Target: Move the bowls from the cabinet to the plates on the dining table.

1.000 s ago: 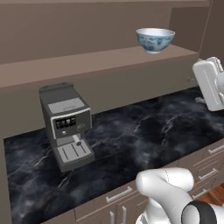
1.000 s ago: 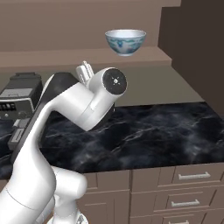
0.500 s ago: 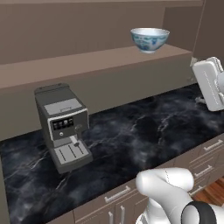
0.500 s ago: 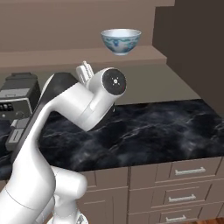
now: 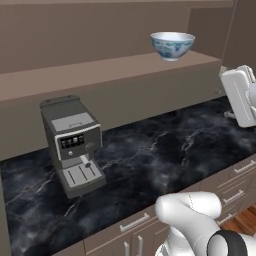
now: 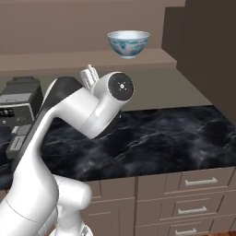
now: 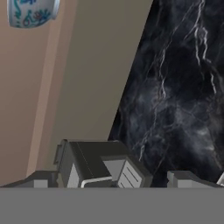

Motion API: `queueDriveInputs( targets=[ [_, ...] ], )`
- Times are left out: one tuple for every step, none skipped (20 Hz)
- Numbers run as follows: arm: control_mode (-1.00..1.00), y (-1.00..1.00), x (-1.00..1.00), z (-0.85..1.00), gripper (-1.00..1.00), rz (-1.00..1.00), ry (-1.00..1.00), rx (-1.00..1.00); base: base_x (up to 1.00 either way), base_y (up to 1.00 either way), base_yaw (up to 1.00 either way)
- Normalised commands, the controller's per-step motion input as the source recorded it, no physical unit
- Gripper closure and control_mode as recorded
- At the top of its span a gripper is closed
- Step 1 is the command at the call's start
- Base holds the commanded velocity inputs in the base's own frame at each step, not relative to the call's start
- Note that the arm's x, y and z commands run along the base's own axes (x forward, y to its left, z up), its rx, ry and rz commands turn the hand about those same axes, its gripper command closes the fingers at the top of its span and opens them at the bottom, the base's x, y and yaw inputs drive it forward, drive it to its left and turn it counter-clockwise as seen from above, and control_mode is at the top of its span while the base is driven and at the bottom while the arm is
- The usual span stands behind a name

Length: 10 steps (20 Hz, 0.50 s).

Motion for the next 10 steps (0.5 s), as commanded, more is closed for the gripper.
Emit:
queueDriveInputs(
  targets=[
    [1.0, 0.0, 0.0, 0.0, -1.0, 0.0, 0.0, 0.0, 0.6, -0.14, 0.06],
    [1.0, 0.0, 0.0, 0.0, -1.0, 0.0, 0.0, 0.0, 0.58, -0.11, 0.08],
    [1.0, 0.0, 0.0, 0.0, -1.0, 0.0, 0.0, 0.0, 0.58, -0.11, 0.08],
    [1.0, 0.0, 0.0, 0.0, -1.0, 0.0, 0.0, 0.0, 0.56, -0.09, 0.09],
    [1.0, 0.0, 0.0, 0.0, -1.0, 0.0, 0.0, 0.0, 0.55, -0.1, 0.09],
    [1.0, 0.0, 0.0, 0.0, -1.0, 0.0, 0.0, 0.0, 0.52, -0.1, 0.09],
    [1.0, 0.0, 0.0, 0.0, -1.0, 0.0, 0.0, 0.0, 0.49, -0.12, 0.09],
    [1.0, 0.0, 0.0, 0.0, -1.0, 0.0, 0.0, 0.0, 0.51, -0.13, 0.09],
    [1.0, 0.0, 0.0, 0.0, -1.0, 0.0, 0.0, 0.0, 0.5, -0.15, 0.09],
    [1.0, 0.0, 0.0, 0.0, -1.0, 0.0, 0.0, 0.0, 0.5, -0.15, 0.1]
  ],
)
